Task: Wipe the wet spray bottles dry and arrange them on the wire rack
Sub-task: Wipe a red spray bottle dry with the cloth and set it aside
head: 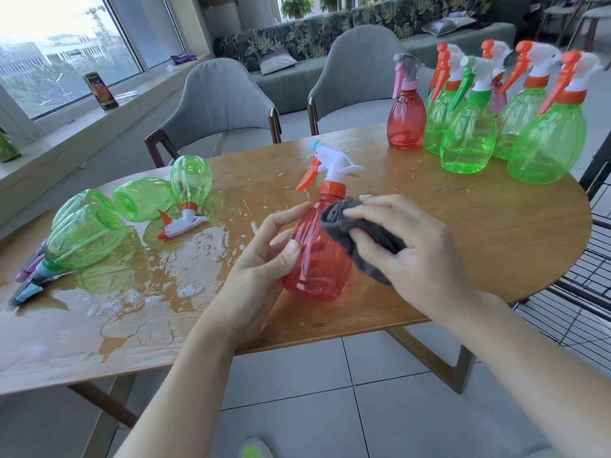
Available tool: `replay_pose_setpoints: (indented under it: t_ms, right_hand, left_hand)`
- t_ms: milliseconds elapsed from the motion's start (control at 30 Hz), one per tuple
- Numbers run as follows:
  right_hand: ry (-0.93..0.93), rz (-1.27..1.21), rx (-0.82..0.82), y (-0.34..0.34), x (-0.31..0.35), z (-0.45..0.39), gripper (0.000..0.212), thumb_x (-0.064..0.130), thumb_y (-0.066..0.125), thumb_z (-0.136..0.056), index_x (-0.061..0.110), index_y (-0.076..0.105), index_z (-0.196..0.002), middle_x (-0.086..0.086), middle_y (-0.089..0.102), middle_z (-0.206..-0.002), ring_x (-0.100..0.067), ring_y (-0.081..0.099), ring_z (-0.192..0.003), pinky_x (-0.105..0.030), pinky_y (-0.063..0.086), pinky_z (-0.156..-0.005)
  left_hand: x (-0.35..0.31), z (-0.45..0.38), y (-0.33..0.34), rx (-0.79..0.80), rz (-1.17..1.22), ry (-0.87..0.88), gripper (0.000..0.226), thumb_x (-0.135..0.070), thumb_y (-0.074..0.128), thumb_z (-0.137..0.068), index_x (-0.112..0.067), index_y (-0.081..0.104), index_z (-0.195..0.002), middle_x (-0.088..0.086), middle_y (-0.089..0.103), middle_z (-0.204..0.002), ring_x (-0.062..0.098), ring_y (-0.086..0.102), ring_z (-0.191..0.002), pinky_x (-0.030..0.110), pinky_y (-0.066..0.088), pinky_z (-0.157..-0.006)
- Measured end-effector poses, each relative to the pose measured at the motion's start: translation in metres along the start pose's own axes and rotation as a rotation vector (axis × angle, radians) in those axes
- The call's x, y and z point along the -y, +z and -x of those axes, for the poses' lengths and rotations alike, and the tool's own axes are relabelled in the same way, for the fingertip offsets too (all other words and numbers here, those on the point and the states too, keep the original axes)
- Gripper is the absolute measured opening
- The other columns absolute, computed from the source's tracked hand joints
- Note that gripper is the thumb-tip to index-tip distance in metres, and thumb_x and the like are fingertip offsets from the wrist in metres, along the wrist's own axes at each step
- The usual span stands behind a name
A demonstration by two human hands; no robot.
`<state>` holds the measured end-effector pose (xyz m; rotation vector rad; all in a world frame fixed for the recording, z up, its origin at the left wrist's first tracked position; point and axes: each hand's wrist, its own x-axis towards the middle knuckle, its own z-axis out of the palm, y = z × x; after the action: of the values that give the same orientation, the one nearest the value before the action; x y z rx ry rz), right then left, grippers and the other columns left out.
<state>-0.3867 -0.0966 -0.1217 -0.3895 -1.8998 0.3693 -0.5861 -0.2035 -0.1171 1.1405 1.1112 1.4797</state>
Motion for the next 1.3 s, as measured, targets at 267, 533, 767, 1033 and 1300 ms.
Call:
replay_pose_setpoints:
  t_ms: [267,533,767,1033,1300]
  right_hand:
    - [0.183,-0.194,-0.014,0.0,-0.002,0.002,0.023,0.004,0.071,-0.093,0.015,0.073,-0.113,0.004,0.07,-0.111,-0.011,0.067,-0.109,-0.027,0.052,-0.095]
    - [0.198,-0.232,0.049,0.002,0.003,0.007,0.021,0.01,0.074,-0.091,0.019,0.074,-0.11,0.009,0.07,-0.107,-0.013,0.068,-0.106,-0.031,0.054,-0.092]
    - [0.204,-0.259,0.08,0.005,0.006,0.012,0.021,0.006,0.076,-0.09,0.015,0.075,-0.109,0.006,0.071,-0.109,-0.015,0.068,-0.108,-0.033,0.055,-0.093]
    - [-0.114,-0.082,0.197,0.009,0.014,0.029,0.014,0.008,0.073,-0.092,0.005,0.078,-0.105,-0.008,0.068,-0.104,-0.013,0.066,-0.097,-0.018,0.053,-0.087]
    - [-0.177,0.0,0.227,0.006,0.007,0.026,0.017,0.003,0.074,-0.087,0.004,0.077,-0.104,-0.009,0.066,-0.102,-0.015,0.064,-0.094,-0.013,0.046,-0.091]
  left_hand:
    - [0.0,0.001,0.01,0.002,-0.03,0.019,0.042,-0.018,0.05,-0.105,-0.023,0.06,-0.145,0.012,0.07,-0.137,0.032,0.071,-0.121,0.044,0.061,-0.097]
    - [0.005,-0.003,0.021,-0.118,-0.112,0.054,0.038,-0.032,0.062,-0.102,-0.035,0.063,-0.14,0.008,0.067,-0.145,0.038,0.062,-0.135,0.069,0.044,-0.115]
    - [0.006,-0.005,0.02,-0.141,-0.092,0.04,0.038,-0.037,0.06,-0.104,-0.038,0.061,-0.142,0.01,0.067,-0.144,0.039,0.06,-0.137,0.068,0.043,-0.116]
    - [0.003,-0.008,0.02,-0.182,-0.07,0.018,0.031,-0.029,0.053,-0.112,-0.037,0.06,-0.14,0.013,0.073,-0.132,0.033,0.073,-0.116,0.046,0.055,-0.095]
    - [-0.002,-0.006,0.019,-0.176,-0.022,-0.004,0.043,-0.033,0.054,-0.106,-0.034,0.051,-0.148,0.012,0.074,-0.13,0.033,0.076,-0.11,0.038,0.062,-0.085]
